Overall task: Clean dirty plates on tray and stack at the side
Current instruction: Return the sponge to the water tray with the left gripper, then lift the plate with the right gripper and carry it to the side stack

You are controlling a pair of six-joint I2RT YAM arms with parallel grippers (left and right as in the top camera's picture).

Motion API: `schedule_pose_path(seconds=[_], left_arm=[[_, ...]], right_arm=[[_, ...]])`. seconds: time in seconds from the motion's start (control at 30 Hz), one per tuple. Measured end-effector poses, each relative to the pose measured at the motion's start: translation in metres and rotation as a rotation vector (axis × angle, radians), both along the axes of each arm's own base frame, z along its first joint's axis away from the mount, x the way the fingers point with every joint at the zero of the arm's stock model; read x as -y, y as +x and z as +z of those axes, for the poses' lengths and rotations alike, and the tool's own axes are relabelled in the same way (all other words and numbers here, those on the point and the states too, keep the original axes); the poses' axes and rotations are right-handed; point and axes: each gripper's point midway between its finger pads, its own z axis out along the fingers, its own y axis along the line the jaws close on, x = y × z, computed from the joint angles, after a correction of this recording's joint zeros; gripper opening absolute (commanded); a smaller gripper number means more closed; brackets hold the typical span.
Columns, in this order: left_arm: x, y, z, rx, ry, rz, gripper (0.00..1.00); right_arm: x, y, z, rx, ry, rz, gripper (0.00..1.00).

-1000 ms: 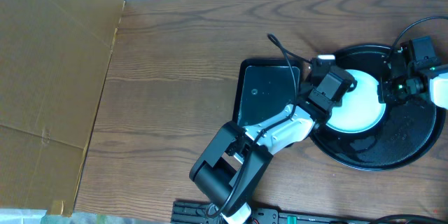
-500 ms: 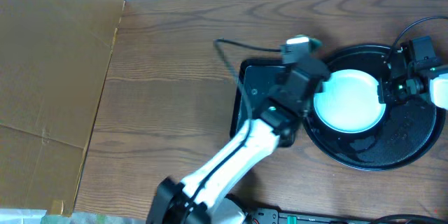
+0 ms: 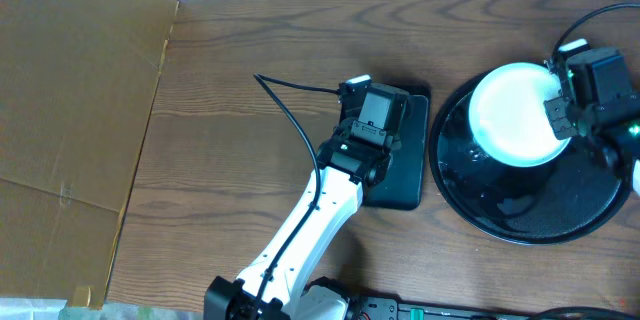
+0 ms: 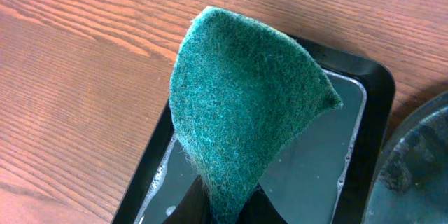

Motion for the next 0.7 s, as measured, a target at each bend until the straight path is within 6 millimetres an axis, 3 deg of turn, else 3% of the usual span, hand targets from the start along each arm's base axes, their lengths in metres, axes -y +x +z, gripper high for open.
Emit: schedule_pose_path(seconds=[0.17,0.3,0.5,0.7], left_arm=[[-0.003,0.002,-0.015,-0.042,0.007,0.019,0.07],[-0.003,0.003,-0.040,-0.102,0.017,0.045,0.07],[-0.004,0.001,-0.075,-0.199,0.049,0.058,0.07],[-0.003,0.004,-0.085,-0.215,0.052,0.057,0.08]], right_arm=[[0.007,-0.003,0.039,0.157,-0.225,-0.014,0.01],[-0.001,-0.005,0.064,0.257,-0.394,0.018,0.01],[-0.021,-0.013,0.088,0.343,-0.626,0.117,0.01],[-0.038,-0.019,0.108,0.408,-0.767,0.168,0.01]])
